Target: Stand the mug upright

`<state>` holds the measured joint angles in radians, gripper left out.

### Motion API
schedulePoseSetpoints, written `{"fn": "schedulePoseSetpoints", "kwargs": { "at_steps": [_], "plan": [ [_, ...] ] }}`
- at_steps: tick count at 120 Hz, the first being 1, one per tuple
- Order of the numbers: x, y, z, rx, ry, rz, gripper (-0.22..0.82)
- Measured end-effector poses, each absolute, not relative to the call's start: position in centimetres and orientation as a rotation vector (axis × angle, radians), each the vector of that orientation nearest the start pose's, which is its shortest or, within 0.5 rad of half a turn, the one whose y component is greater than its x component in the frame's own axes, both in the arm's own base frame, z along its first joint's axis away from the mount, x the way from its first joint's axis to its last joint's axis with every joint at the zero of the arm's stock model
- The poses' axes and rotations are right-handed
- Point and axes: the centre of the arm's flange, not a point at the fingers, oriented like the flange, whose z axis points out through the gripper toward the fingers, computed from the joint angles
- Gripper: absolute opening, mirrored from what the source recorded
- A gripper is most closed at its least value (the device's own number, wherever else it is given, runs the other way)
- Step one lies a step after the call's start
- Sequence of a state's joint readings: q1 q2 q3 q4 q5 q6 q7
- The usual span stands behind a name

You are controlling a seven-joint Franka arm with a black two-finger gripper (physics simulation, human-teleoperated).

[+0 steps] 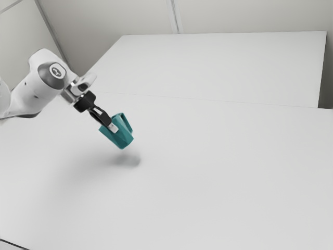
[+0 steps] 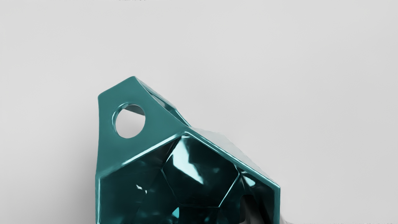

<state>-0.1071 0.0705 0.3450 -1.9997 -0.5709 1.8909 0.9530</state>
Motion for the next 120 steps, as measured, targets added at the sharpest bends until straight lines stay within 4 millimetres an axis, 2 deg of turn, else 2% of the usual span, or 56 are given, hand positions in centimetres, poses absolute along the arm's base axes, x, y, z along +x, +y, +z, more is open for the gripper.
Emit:
{"fn": "schedulePoseSetpoints", "kwargs": {
  "at_steps": [17,32,93,107,120],
  "plan": [
    [55.6,7.3,42.9,2.651,-0.761,0.202,-0.18],
    [55.9,5.6,42.7,2.721,-0.873,0.211,-0.18],
    [53.9,-1.3,40.1,2.834,-1.246,0.331,-0.18],
    [53.3,-1.9,39.7,2.852,-1.310,0.340,-0.18],
    [52.8,-0.9,39.3,2.884,-1.320,0.332,-0.18]
  ]
}}
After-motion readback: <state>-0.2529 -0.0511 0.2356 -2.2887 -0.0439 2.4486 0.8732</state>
